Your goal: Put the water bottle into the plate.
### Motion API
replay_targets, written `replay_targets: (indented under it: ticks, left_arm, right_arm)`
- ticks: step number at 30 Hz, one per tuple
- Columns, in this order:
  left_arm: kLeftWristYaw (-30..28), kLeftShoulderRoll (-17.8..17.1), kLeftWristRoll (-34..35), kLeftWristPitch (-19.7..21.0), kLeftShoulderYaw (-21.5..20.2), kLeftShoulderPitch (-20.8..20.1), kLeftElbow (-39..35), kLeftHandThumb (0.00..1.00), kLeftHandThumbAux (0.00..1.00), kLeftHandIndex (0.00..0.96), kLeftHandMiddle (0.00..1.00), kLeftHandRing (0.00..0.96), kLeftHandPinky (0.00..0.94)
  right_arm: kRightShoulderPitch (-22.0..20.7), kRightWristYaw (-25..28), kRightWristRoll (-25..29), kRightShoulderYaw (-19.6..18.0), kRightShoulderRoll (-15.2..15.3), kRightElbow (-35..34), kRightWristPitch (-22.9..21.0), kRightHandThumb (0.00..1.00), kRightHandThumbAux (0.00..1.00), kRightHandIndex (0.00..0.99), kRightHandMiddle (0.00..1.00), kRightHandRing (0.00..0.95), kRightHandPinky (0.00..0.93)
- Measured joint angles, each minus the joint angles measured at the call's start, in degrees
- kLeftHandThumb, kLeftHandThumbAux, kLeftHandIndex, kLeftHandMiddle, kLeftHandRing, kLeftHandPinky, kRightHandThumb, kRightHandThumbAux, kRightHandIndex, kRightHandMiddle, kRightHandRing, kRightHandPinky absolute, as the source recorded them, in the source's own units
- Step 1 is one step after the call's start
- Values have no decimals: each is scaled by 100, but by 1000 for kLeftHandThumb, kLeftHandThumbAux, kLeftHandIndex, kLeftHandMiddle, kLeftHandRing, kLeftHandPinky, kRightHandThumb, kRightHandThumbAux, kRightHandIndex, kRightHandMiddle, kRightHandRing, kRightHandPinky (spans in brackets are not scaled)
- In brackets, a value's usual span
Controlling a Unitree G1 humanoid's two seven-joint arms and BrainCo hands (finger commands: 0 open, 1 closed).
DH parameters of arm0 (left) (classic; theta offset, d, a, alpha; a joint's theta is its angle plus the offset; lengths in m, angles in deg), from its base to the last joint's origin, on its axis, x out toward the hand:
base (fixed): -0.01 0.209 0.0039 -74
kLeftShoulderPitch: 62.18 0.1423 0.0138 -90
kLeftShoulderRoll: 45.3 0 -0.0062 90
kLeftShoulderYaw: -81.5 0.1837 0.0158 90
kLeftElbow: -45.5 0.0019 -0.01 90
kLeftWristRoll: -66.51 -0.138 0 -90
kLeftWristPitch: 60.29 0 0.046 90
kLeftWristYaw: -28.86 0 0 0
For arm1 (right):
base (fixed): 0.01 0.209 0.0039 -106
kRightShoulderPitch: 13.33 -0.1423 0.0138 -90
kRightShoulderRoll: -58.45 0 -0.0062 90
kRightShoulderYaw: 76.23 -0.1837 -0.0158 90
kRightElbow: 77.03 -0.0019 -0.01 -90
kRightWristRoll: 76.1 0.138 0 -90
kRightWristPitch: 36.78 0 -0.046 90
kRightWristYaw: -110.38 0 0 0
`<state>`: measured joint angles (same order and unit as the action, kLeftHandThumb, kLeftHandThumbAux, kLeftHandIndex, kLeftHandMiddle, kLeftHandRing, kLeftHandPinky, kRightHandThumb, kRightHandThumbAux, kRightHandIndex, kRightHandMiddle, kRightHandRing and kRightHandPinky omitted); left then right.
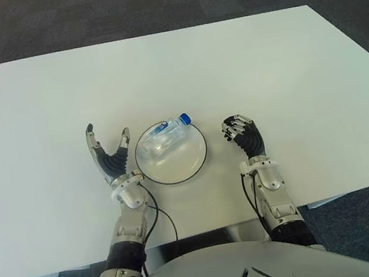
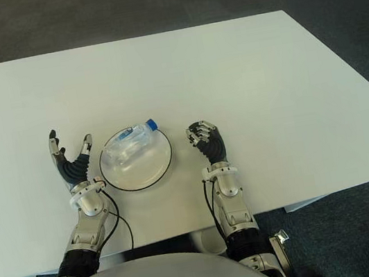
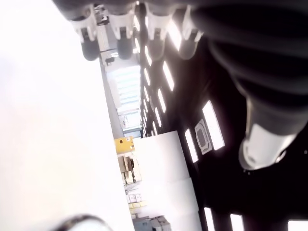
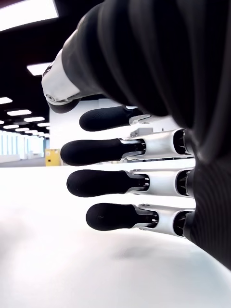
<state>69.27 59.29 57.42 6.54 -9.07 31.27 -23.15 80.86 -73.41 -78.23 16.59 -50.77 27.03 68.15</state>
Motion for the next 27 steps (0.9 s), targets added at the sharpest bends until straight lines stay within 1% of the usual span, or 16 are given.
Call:
replay_targets:
  ticks: [1,2,5,11,14,17,21,27]
  left_arm:
    - [-168,-7,148,-116,-98,-4,77,0,668,37,43,16,38]
    - [-326,-20,298,-207,-172,-7,154,0,698,60,64,39,76]
    - [-805,-17,703,-339,-381,19,267,0,749,98,96,77,137]
    - [-1457,44,1180,-393,-646,70,268,0,842,150,139,131,198]
    - [-1767,111,1440,-325,-752,159,131,0,894,174,156,153,215]
    - [-2014,136,1594,-205,-802,246,2,0,925,184,167,162,219]
    - [-2327,134,1724,-26,-850,330,-171,0,945,190,174,170,225]
    - [-2816,123,2004,300,-989,410,-378,5,966,204,195,194,261]
  right_arm:
    - [1,4,0,1,0,-2,0,705,729,432,596,608,616]
    - [3,7,1,1,0,-5,0,705,729,432,595,608,617]
    - [17,8,6,-4,1,-12,-3,705,729,432,596,608,621]
    - [20,27,12,3,1,-33,-7,706,729,432,595,609,621]
    - [21,35,13,10,1,-47,-7,706,728,432,596,610,621]
    - [21,34,13,9,1,-50,-7,706,729,432,597,611,621]
    - [21,33,12,9,1,-50,-8,705,729,432,598,611,622]
    - [21,32,13,9,1,-69,-69,705,728,432,601,611,618]
